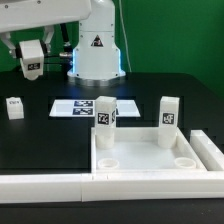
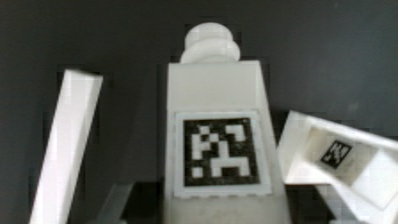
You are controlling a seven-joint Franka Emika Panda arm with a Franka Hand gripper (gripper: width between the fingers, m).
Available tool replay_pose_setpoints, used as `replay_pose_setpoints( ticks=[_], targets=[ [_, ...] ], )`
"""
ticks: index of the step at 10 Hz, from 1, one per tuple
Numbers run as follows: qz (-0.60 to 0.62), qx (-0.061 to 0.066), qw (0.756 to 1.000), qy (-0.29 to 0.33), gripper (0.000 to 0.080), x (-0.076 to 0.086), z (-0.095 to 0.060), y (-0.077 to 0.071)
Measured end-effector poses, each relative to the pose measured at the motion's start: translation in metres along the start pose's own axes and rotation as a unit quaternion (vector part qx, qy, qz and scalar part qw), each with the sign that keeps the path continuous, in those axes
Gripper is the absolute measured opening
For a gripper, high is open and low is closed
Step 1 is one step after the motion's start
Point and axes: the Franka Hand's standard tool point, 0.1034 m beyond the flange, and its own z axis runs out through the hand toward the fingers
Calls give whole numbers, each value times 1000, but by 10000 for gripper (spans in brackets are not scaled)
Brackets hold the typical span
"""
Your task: Assemble square table
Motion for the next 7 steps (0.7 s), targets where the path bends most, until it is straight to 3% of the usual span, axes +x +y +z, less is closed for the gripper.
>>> replay_pose_setpoints(
  ticks=[1,3,4,6,7],
  targets=[
    [1,-19,999,35,291,18,-1,-9],
    [31,-31,991,124,291,78,-25,-38],
    [51,-30,988,145,291,89,-22,-56],
    [67,-47,974,213,291,110,-22,-90],
    [43,-70,967,241,291,106,-22,-80]
  ],
)
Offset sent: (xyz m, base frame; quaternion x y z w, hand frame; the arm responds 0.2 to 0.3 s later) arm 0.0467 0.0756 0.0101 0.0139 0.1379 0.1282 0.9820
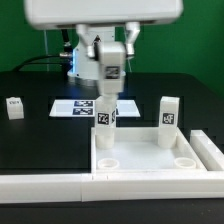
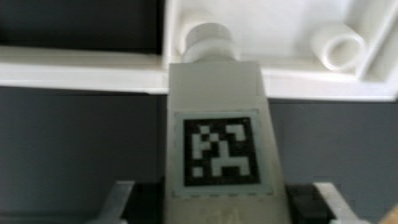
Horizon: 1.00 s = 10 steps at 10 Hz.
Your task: Assemble square table
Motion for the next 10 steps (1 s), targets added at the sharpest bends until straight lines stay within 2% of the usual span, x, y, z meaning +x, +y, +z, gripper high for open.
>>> replay_pose_setpoints(
  ticks=[1,2,3,5,7,8,9,10],
  targets=[
    [2,-24,999,30,291,-2,-1,15],
    [-6,-47,997,59,291,-4,-2,23],
    [-6,-55,996,68,291,-7,0,26],
    [7,-49,997,66,291,-6,2,19],
    [39,-17,997,67,291,4,18,-35],
    [55,-1,996,70,291,15,24,-64],
    [67,10,995,74,291,26,25,-82],
    [76,18,995,70,291,32,25,-92]
  ],
)
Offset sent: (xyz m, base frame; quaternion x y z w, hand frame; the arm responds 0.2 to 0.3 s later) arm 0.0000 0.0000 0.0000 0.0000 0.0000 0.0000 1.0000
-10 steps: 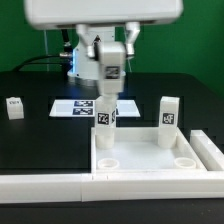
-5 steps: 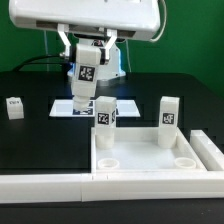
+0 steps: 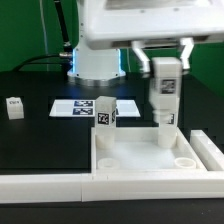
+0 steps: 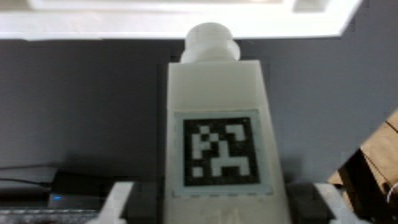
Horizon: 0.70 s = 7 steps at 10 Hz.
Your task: Assemble square table
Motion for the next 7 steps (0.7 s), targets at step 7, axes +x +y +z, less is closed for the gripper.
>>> replay_pose_setpoints(
  ticks=[7],
  targets=[
    [-19,-22,999,35,291,-32,18,2]
  ],
)
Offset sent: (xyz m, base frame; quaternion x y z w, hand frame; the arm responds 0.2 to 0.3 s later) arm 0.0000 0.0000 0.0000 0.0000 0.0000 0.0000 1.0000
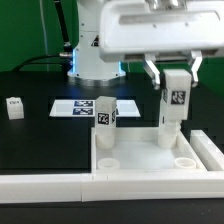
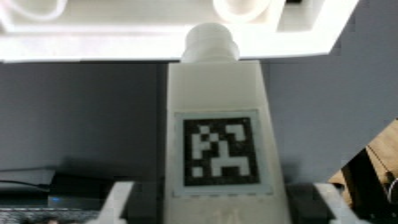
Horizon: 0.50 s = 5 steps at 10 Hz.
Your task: Assemble square table
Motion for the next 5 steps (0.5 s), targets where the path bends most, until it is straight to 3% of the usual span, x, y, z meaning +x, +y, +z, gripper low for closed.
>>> replay_pose_setpoints(
  ticks=[2,5],
  targets=[
    [2,0,1000,-8,291,-9,13,0],
    [1,4,1000,-10,291,-9,24,-8]
  ],
)
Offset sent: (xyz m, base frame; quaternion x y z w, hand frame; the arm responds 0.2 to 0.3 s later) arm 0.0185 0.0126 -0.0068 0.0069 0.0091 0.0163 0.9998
